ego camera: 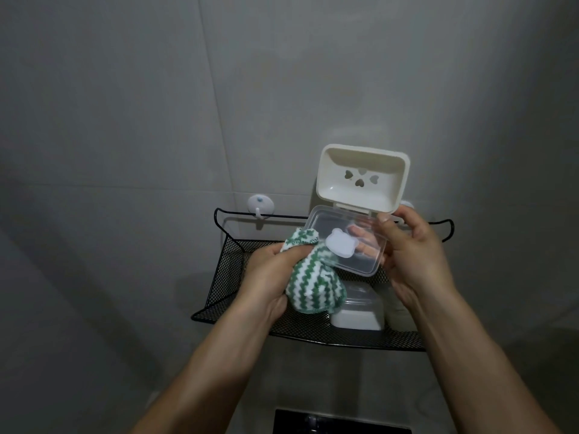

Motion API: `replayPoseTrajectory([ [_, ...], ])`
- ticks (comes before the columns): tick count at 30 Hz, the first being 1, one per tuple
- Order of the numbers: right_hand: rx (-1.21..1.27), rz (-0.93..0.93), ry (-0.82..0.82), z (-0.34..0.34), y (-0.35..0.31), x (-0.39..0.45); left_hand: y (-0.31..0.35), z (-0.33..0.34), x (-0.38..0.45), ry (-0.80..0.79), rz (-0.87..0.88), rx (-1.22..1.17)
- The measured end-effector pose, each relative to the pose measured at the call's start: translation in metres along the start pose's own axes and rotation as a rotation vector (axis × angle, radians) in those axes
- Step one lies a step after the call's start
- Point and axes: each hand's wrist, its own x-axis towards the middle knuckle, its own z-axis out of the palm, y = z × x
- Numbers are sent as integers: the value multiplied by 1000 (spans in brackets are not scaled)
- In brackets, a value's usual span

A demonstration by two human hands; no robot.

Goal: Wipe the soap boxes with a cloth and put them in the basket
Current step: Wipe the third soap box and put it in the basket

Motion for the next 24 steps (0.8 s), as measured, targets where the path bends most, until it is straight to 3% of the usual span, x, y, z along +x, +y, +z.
replayPoseTrajectory([
  [6, -5, 47, 17, -7, 0, -2, 10, -16, -2, -124, 62, 205],
  [11, -2, 51, 61, -11, 0, -2, 22, -36, 8, 50, 345, 681],
  [15, 3, 47, 64, -12, -1, -1, 20, -45, 20, 154, 464, 1079],
  [20, -2, 43, 57, -11, 1, -3, 13, -42, 21, -79, 400, 1406],
  [24, 24, 65, 57, -10, 1, -7, 13, -42, 18, -198, 306, 1390],
])
